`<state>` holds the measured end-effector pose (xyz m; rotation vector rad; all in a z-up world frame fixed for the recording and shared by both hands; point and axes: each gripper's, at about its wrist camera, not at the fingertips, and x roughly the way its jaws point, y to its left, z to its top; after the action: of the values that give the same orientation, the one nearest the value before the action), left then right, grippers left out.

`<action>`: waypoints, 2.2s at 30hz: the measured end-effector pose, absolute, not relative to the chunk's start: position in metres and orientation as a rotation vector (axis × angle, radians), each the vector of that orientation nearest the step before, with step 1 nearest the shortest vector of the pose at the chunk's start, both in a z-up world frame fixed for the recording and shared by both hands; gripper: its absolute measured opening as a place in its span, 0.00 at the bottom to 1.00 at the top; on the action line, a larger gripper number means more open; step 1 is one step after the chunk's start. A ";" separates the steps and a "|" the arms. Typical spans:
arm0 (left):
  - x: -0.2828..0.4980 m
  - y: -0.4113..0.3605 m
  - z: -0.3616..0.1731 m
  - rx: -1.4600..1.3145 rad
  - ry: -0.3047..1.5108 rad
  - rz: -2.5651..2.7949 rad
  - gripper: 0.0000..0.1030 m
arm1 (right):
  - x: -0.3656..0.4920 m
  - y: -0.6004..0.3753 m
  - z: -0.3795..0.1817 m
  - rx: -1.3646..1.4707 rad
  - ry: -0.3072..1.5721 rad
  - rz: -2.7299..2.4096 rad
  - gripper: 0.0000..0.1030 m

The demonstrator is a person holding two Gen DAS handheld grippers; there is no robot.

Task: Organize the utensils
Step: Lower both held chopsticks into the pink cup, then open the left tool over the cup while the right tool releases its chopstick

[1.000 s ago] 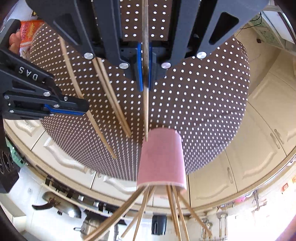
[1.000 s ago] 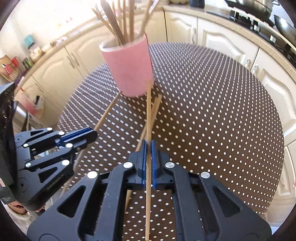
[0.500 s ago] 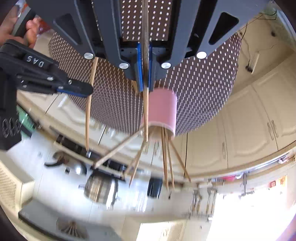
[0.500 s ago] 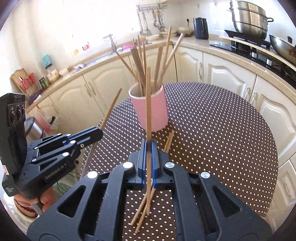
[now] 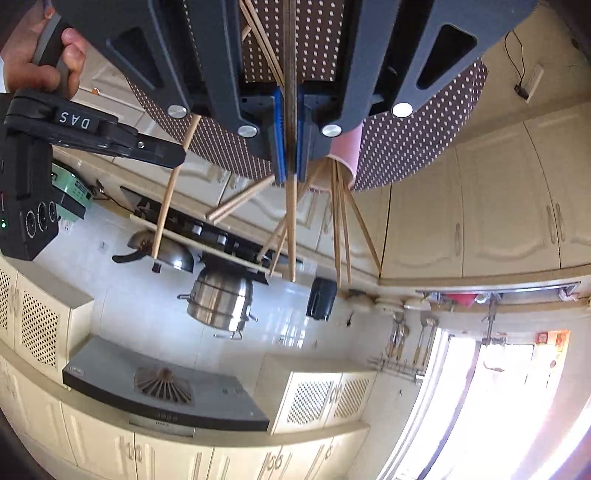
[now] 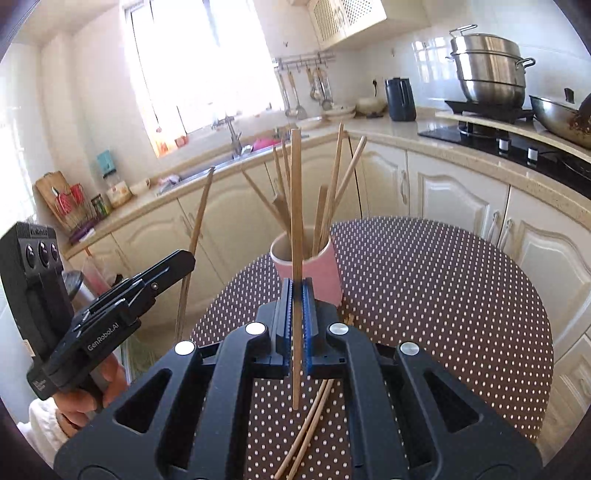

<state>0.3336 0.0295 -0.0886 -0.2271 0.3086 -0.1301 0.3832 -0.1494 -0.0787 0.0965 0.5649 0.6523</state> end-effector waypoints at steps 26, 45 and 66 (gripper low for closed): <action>0.463 0.039 -0.046 -0.249 -0.060 -0.002 0.06 | 0.475 -0.137 -0.014 0.129 0.275 0.672 0.05; 0.486 0.030 -0.086 -0.180 -0.043 0.063 0.06 | 0.483 -0.088 -0.045 0.009 0.357 0.786 0.05; 0.449 0.042 -0.086 -0.153 0.108 0.015 0.37 | 0.477 -0.077 -0.054 -0.010 0.454 0.698 0.08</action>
<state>0.4492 0.0419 -0.0856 -0.1526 0.1081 0.0149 0.4766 -0.0769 -0.0536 -0.0105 0.4537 0.6976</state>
